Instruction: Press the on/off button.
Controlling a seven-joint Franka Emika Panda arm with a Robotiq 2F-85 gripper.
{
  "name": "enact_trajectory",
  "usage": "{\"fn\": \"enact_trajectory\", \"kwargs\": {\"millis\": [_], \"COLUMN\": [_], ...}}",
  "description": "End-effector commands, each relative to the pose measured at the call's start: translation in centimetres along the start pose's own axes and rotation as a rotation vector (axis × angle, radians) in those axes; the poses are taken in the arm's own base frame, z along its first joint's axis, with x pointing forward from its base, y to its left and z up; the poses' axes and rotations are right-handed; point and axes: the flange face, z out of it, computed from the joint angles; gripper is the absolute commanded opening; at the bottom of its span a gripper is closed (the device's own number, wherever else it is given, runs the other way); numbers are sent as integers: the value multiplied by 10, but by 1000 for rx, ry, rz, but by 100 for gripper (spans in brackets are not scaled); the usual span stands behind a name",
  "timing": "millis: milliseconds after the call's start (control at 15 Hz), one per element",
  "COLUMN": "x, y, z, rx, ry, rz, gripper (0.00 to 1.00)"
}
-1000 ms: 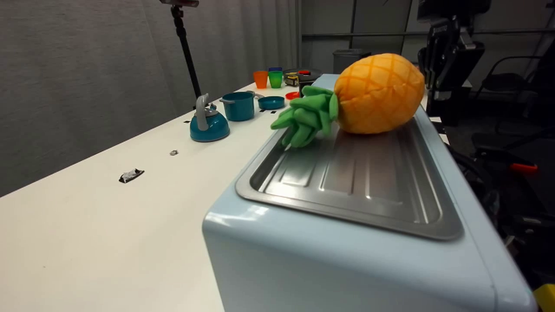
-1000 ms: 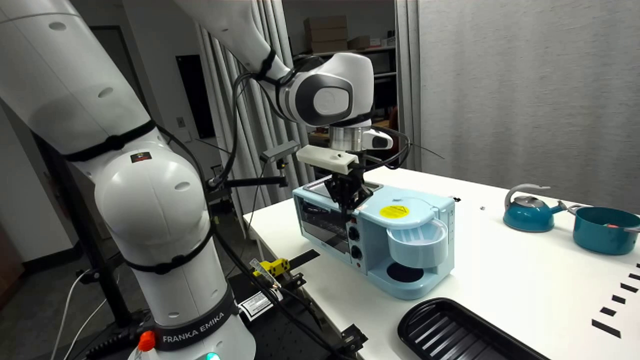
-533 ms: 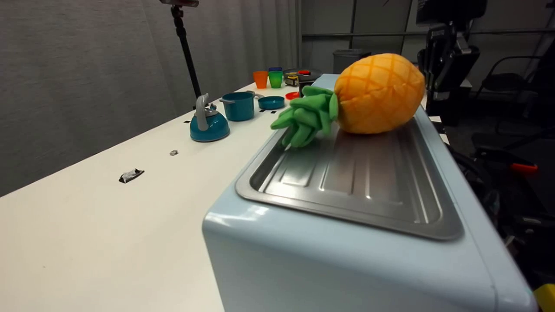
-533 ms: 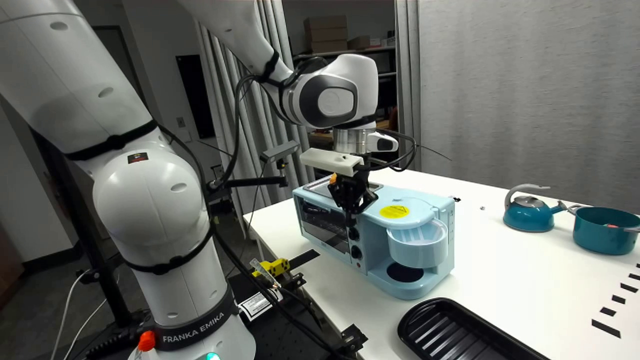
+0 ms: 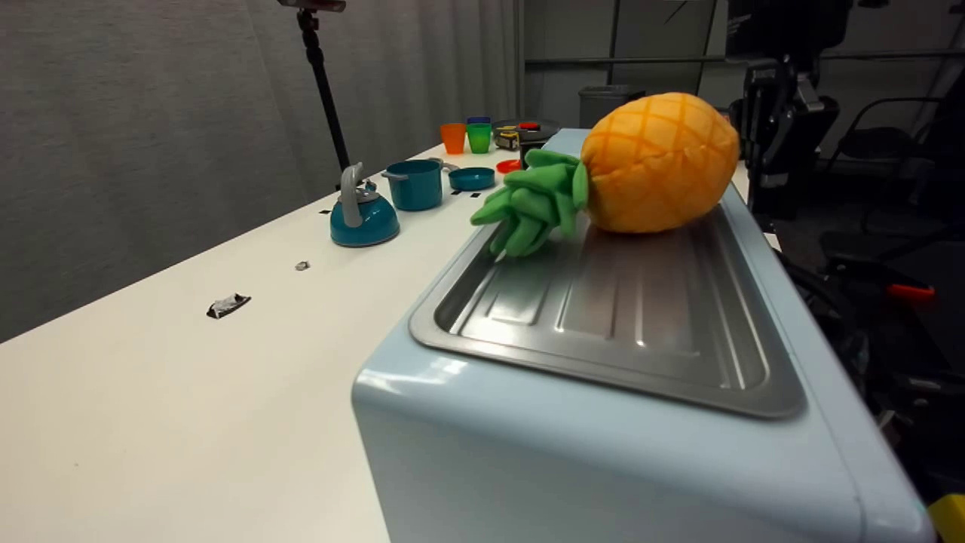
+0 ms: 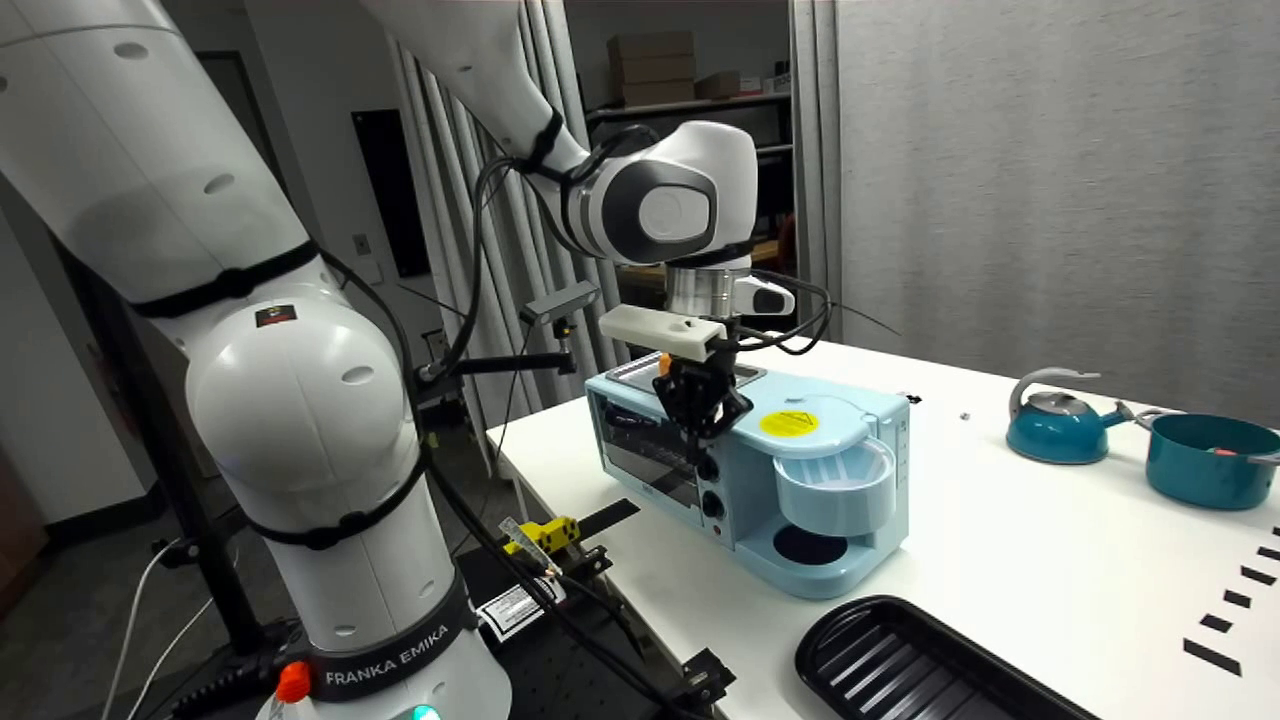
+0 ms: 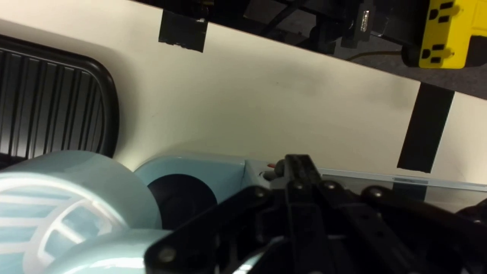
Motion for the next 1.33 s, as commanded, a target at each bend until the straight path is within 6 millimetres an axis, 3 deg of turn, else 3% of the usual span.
{"fn": "enact_trajectory", "kwargs": {"millis": [0,533,1267], "x": [-5,-3,-1], "y": [-4,-20,-26], "z": [-9,-29,-16], "rx": [30,73,3], "ry": [-10,40,-4], "rz": [-6,9,0], "gripper": [0,0,0]}}
